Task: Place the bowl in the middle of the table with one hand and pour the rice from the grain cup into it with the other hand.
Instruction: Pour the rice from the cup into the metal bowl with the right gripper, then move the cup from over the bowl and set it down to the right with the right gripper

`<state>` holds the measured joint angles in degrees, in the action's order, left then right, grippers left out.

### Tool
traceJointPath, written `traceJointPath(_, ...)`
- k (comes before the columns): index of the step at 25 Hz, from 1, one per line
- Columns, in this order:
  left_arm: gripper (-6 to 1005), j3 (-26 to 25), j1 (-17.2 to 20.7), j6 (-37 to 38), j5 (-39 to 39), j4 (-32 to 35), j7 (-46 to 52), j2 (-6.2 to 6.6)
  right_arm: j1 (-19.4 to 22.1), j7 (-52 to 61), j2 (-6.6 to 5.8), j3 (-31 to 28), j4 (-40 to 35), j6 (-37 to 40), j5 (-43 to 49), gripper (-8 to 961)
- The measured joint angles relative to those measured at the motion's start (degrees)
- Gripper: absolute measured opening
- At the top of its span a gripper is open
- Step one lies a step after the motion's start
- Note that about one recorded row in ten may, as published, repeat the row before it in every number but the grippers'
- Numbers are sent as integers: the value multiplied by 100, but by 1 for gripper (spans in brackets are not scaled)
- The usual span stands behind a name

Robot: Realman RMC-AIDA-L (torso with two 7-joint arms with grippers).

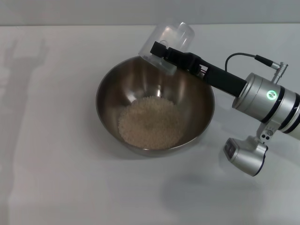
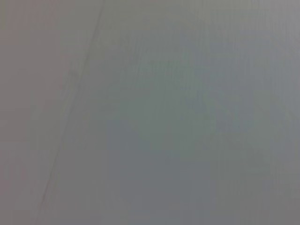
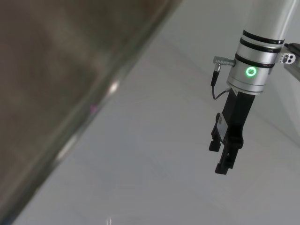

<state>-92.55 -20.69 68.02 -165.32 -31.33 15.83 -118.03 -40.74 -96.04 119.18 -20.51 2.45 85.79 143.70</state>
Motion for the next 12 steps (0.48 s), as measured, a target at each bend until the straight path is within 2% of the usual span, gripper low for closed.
traceJointPath(5, 811, 0, 11, 0, 9, 4, 0, -1, -14, 206, 0, -80, 38, 146, -49, 20)
traceJointPath(12, 811, 1, 21, 31, 8, -4, 6, -7, 389, 2304, 3, -950, 719, 347, -417, 19)
